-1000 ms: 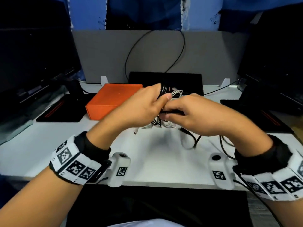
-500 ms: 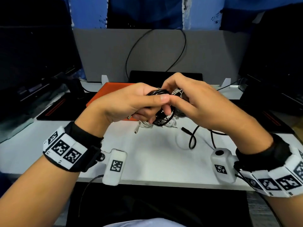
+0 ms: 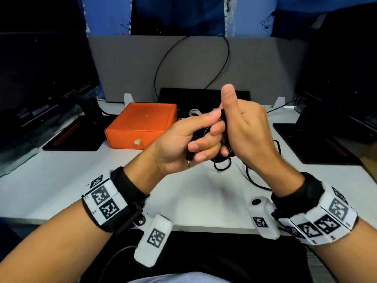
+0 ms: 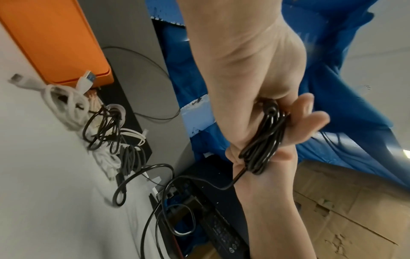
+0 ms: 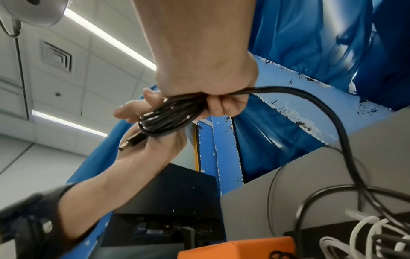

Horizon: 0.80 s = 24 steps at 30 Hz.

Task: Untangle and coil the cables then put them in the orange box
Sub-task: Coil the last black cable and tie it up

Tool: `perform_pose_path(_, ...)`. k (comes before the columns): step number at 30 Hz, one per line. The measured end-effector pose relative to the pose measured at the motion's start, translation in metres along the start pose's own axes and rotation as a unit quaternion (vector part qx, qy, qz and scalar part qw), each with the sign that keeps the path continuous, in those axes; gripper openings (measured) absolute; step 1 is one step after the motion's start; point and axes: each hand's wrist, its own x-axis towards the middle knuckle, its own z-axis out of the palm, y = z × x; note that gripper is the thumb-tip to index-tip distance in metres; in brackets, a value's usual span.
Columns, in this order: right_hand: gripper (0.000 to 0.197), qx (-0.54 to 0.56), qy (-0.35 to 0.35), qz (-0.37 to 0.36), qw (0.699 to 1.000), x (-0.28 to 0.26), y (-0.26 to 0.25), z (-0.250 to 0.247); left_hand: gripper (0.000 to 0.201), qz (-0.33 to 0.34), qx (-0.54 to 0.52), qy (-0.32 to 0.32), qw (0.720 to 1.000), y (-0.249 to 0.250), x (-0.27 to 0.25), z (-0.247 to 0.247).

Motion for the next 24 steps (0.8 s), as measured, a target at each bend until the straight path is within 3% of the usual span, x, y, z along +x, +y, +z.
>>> perform_pose_path(2,0.075,0.119,-0.016,0.053,0.991,0.006,-0.006,0.000,0.044,0.020,-0.026,0.000,0.999,0.003,-0.001,-0.002)
perform_pose_path(4,0.063,0.175,-0.030,0.084,0.981,0.007,-0.012,0.000,0.040,0.027,-0.047,-0.014,0.998,0.003,-0.003,-0.005)
perform_pose_path(8,0.049,0.133,-0.006,0.030,0.991,0.004,-0.014,0.002,0.039,0.016,-0.022,-0.049,0.998,0.001,-0.003,-0.008)
perform_pose_path(12,0.051,0.054,-0.070,-0.016,0.996,0.007,-0.011,0.001,0.051,-0.027,0.011,-0.056,0.998,0.010,-0.004,-0.008)
perform_pose_path(15,0.046,0.070,-0.074,-0.030,0.994,0.010,-0.013,-0.003,0.052,-0.027,0.014,-0.020,0.999,0.014,-0.006,-0.005)
perform_pose_path(19,0.046,0.022,-0.055,-0.044,0.997,0.010,-0.008,-0.011,0.048,0.057,-0.103,0.035,0.992,0.024,-0.004,-0.003)
perform_pose_path(22,0.038,-0.099,-0.097,-0.043,0.989,0.013,0.005,-0.016,0.040,0.155,-0.188,0.145,0.959,0.036,0.000,-0.004)
perform_pose_path(24,0.026,-0.198,-0.160,-0.057,0.965,0.016,0.015,-0.015,0.031,0.215,-0.217,0.226,0.925,0.040,0.001,-0.007)
